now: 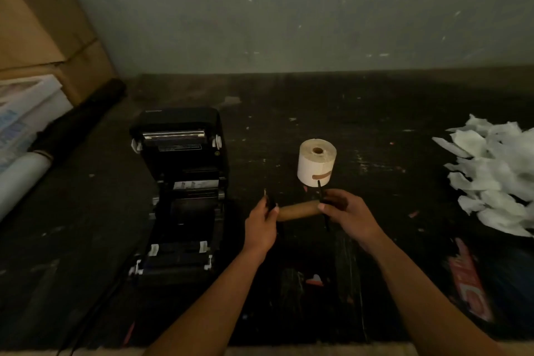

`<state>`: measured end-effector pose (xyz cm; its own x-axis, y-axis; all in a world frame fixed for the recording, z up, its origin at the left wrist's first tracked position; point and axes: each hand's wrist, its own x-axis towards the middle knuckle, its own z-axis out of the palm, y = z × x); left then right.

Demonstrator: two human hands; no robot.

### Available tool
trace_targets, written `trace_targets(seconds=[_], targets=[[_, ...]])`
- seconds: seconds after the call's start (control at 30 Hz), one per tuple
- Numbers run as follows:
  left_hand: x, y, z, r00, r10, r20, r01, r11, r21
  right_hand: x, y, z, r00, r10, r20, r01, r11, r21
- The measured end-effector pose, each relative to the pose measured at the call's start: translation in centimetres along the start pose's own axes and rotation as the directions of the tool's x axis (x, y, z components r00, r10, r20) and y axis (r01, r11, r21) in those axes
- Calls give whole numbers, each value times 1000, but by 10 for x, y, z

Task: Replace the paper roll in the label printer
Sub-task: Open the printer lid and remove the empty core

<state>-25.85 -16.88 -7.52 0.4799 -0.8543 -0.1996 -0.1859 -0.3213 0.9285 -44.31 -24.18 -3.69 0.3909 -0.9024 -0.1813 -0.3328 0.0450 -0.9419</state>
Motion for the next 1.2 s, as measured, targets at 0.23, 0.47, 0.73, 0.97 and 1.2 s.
trace_targets(seconds=[0.23, 0.47, 0.73, 0.97, 1.2], targets=[[3, -10, 8, 990, -120, -74, 110, 987, -119, 22, 11, 2, 990, -14, 141, 35, 988, -150], [7, -2, 10, 995, -38, -93, 44, 997, 58, 24, 30, 8, 994, -73, 76, 83, 987, -140], [13, 1, 11, 998, -60, 2, 59, 992, 113, 19, 39, 0, 997, -75, 36, 78, 994, -83], [13, -1, 6, 994, -80, 80, 84, 995, -52, 17, 38, -9, 997, -47, 56, 46, 999, 10], [6, 6, 10, 990, -136, 37, 141, 932, -335, 12, 39, -11, 1000, 6, 28, -14, 958, 288]])
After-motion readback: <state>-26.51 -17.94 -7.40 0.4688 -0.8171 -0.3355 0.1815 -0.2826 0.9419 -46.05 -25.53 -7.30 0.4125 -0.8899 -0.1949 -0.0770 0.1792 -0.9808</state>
